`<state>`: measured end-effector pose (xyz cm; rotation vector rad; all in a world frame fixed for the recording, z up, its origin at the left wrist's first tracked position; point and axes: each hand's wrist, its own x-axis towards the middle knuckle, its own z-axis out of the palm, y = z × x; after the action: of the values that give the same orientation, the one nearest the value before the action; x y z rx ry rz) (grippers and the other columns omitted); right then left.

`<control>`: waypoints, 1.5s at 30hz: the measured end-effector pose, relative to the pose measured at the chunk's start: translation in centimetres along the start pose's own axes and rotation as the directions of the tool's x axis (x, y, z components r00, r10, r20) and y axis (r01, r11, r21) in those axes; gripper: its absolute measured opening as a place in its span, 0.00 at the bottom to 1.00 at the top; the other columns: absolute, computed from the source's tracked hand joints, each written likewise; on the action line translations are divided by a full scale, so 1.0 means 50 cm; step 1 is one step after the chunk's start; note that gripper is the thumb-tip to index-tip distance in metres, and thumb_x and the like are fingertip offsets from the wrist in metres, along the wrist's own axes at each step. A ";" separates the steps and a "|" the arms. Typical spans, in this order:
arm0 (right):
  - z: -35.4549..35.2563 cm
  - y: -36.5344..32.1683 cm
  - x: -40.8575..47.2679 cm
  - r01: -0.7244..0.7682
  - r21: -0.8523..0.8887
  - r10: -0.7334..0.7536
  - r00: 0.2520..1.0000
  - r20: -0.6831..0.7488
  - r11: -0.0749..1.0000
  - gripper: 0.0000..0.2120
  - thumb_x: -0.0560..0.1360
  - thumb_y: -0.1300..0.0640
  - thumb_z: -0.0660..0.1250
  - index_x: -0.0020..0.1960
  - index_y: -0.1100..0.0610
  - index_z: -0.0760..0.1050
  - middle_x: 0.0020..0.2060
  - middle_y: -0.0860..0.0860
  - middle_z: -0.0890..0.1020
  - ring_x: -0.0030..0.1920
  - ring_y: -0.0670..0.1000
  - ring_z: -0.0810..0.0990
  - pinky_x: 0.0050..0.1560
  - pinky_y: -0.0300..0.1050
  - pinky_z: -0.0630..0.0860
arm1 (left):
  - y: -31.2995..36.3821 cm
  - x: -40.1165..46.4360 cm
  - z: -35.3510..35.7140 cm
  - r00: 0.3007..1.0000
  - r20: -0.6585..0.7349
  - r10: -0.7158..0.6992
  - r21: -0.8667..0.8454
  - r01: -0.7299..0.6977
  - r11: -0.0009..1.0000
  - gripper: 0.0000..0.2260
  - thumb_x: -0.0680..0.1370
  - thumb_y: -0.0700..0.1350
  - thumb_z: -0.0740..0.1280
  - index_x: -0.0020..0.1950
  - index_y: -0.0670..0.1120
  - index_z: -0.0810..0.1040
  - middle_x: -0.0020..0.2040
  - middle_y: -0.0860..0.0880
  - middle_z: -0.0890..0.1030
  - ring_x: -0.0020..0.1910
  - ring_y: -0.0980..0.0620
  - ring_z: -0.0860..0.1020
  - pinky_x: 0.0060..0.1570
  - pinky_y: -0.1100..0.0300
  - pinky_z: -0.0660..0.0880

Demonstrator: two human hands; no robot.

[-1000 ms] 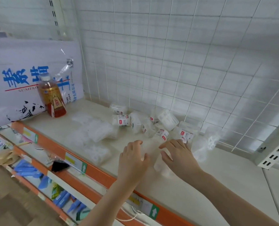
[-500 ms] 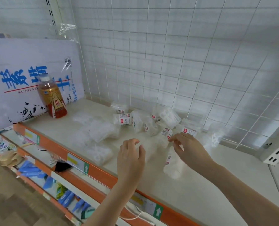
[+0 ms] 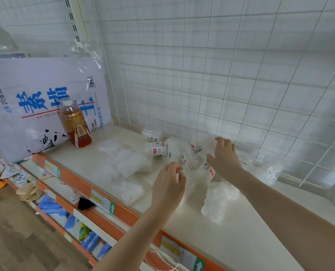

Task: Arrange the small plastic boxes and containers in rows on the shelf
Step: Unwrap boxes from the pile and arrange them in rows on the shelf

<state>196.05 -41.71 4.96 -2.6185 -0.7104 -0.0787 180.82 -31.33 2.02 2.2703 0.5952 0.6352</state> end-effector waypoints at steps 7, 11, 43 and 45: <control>-0.008 0.008 0.031 -0.130 -0.001 0.129 0.986 0.104 0.992 0.36 0.73 0.46 0.67 0.72 0.60 0.55 0.67 0.59 0.66 0.68 0.59 0.63 0.65 0.54 0.65 | -0.019 0.121 0.007 0.987 0.066 -0.144 -0.010 0.145 0.989 0.18 0.76 0.47 0.63 0.64 0.43 0.69 0.58 0.45 0.75 0.59 0.46 0.72 0.60 0.49 0.69; -0.015 0.020 0.014 -0.074 0.095 0.060 0.987 0.147 0.993 0.35 0.72 0.46 0.68 0.73 0.56 0.57 0.66 0.56 0.68 0.66 0.56 0.67 0.65 0.53 0.66 | -0.023 0.170 0.023 0.970 0.109 -0.219 0.002 0.220 0.975 0.25 0.75 0.54 0.64 0.66 0.40 0.65 0.60 0.41 0.75 0.58 0.41 0.74 0.57 0.47 0.71; -0.234 0.287 -0.370 -0.117 0.961 0.350 0.937 0.023 0.250 0.11 0.77 0.58 0.65 0.59 0.57 0.73 0.47 0.54 0.81 0.39 0.50 0.80 0.43 0.45 0.77 | 0.251 -0.157 0.131 0.856 0.109 0.506 -0.438 -0.416 0.797 0.19 0.69 0.51 0.67 0.57 0.54 0.65 0.52 0.54 0.70 0.55 0.62 0.69 0.55 0.74 0.62; -0.260 0.331 -0.423 -0.103 0.959 0.375 0.927 -0.003 0.262 0.12 0.77 0.56 0.64 0.59 0.57 0.73 0.47 0.53 0.82 0.40 0.50 0.80 0.44 0.46 0.77 | 0.295 -0.194 0.160 0.812 0.146 0.565 -0.497 -0.434 0.751 0.20 0.69 0.50 0.68 0.56 0.61 0.63 0.57 0.56 0.69 0.59 0.60 0.69 0.58 0.73 0.62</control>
<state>186.58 -69.94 7.00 -1.4223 -0.1087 0.1120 181.44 -50.47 4.92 2.0146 -0.3168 0.5972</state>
